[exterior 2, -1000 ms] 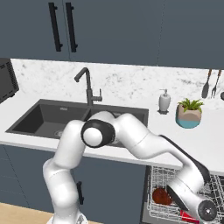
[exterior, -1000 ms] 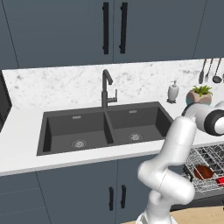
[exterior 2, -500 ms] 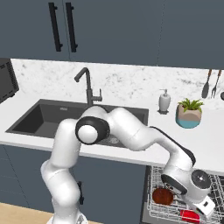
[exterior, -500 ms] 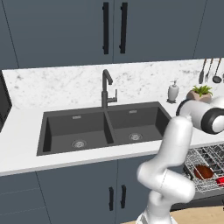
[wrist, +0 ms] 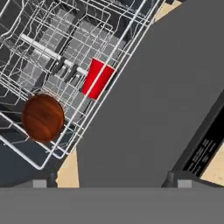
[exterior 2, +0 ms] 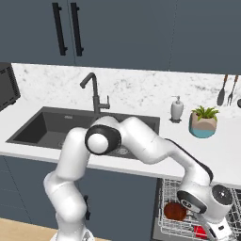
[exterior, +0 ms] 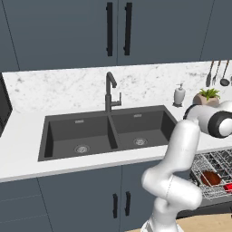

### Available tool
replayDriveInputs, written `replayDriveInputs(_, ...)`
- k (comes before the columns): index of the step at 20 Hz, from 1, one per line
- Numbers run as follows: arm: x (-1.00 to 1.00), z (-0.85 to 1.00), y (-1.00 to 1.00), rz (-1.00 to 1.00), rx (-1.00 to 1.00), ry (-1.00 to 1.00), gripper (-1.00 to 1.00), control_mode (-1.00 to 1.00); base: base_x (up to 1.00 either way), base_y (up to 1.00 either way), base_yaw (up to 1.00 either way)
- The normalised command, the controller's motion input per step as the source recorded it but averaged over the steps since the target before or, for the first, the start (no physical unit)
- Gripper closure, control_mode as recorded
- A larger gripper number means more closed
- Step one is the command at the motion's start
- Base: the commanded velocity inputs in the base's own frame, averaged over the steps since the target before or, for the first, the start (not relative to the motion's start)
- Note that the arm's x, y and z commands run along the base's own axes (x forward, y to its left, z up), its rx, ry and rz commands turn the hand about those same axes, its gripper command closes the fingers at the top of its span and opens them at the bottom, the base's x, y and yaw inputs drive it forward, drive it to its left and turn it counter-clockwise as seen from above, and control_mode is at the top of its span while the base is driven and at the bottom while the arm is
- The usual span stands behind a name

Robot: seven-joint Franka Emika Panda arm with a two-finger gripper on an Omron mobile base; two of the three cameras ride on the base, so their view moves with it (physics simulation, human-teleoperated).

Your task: Pick up the cup and bowl from the counter, place them in the dishwasher, and close the dishwasher door.

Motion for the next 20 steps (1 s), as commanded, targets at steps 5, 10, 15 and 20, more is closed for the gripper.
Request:
replayDriveInputs(5, -0.43, 0.47, -0.87, -0.16, 0.38, -0.12, -1.0, -1.0, 0.0, 0.0, 0.0)
replayDriveInputs(10, -0.62, -0.04, -0.65, -0.12, 0.37, -0.13, -1.0, -1.0, 0.0, 0.0, 0.0)
replayDriveInputs(15, -0.52, -0.8, -0.01, -0.11, 0.12, -0.1, -1.0, -1.0, 0.0, 0.0, 0.0)
replayDriveInputs(20, -0.13, -0.78, 0.09, -0.18, 0.08, -0.21, -1.0, -1.0, 0.0, 0.0, 0.0)
